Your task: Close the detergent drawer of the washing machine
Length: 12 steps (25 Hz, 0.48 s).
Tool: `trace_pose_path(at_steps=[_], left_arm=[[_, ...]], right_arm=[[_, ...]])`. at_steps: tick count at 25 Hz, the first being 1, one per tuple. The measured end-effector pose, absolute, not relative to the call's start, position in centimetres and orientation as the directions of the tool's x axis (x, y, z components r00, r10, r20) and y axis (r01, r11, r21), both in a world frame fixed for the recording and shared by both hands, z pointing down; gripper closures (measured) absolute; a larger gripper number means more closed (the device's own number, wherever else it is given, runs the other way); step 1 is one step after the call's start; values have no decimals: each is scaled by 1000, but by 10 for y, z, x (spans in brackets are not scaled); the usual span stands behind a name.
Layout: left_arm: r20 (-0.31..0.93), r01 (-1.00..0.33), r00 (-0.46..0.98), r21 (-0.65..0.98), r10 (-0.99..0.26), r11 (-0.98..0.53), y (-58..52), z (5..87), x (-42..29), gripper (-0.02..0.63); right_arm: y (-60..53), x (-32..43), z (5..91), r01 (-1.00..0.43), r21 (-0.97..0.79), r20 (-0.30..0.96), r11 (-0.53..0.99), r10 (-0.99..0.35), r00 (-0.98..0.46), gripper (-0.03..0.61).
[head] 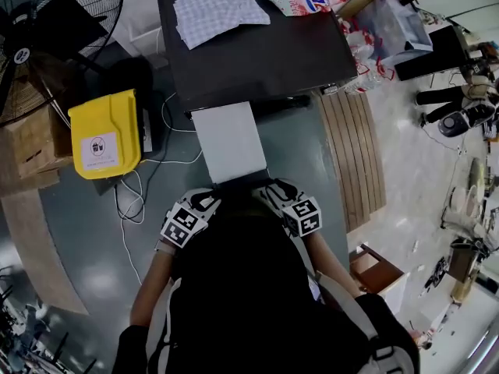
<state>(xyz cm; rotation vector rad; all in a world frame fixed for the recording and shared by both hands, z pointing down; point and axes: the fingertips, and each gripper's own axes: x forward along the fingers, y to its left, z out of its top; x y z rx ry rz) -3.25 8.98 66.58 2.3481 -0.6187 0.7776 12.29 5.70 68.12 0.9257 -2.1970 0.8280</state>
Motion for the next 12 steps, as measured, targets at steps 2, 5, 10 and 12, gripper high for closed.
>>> trace_pose_path(at_steps=[2,5,10,12], left_arm=[[644,-578,728,393,-234,-716,89,665,-32,515],[633,-579,736,408,-239,-706,86,662,-35,517],[611,-610,733,394,-300,-688,71,657,-44,517],[610,-623,726,386,-318,-681,64,655,-47,517]], right_arm=[[57,123,680,-766,-313,723,562,-382,-576,430],[54,121,677,-756,-320,714,571,-379,-588,431],[41,115,670,-739,-326,692,590,-383,-611,439],[33,113,668,-735,-325,685,595,-388,-617,439]])
